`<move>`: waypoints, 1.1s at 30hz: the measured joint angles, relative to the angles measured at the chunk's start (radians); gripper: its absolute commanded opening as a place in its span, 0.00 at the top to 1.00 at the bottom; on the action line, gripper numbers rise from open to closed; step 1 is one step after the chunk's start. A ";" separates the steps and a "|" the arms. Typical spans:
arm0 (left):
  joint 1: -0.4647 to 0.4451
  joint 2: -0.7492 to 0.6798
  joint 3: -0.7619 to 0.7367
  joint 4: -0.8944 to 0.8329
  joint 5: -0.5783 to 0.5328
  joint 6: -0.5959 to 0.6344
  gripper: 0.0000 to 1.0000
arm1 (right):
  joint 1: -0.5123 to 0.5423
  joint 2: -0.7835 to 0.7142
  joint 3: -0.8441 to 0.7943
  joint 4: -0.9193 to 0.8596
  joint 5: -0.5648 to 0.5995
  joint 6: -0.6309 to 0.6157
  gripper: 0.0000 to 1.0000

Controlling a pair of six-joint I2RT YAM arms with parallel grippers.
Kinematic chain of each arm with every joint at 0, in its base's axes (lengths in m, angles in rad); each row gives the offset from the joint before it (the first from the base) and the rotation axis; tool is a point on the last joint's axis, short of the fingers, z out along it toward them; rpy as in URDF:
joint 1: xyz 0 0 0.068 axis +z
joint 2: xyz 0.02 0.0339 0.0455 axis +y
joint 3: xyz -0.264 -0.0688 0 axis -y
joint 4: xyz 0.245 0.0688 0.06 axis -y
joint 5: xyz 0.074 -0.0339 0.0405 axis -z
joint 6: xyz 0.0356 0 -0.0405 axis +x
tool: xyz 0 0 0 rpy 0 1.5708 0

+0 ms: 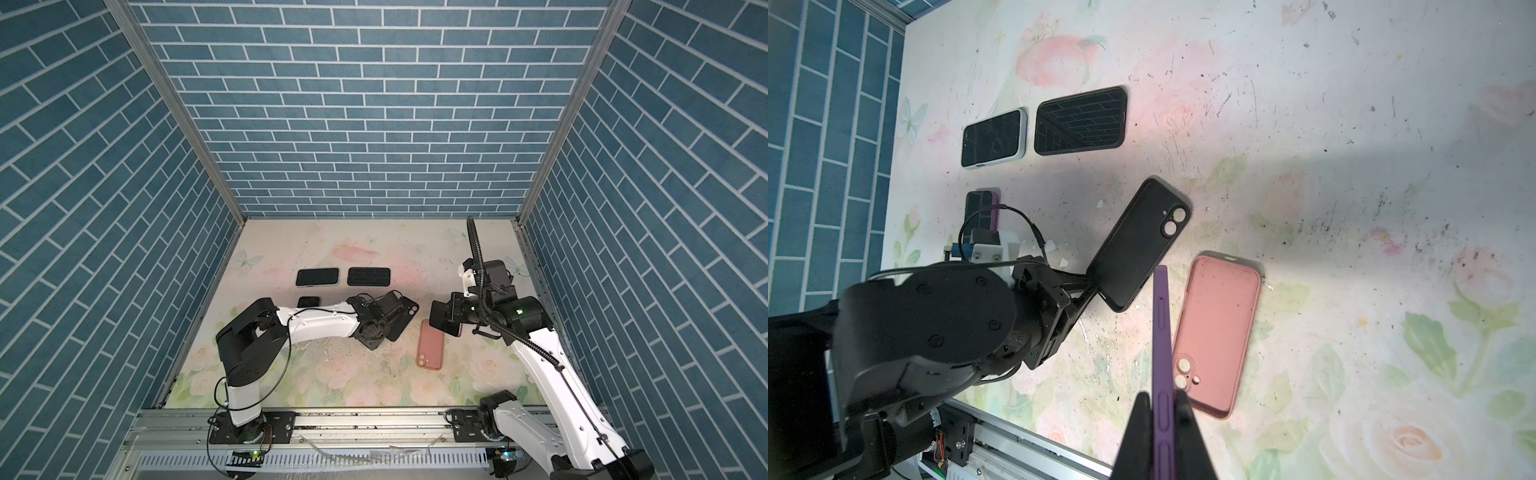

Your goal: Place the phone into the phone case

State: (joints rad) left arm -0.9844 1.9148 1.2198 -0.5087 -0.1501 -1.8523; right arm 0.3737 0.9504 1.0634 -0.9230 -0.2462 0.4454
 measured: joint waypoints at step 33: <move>0.287 -0.135 0.061 -0.341 0.128 1.304 1.00 | 0.001 0.050 -0.090 0.169 -0.319 0.084 1.00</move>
State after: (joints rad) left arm -0.6975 1.7798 1.2812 -0.8497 -0.0219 -0.5488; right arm 0.3744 1.0008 0.9737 -0.7544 -0.5652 0.5289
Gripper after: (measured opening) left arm 0.057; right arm 0.093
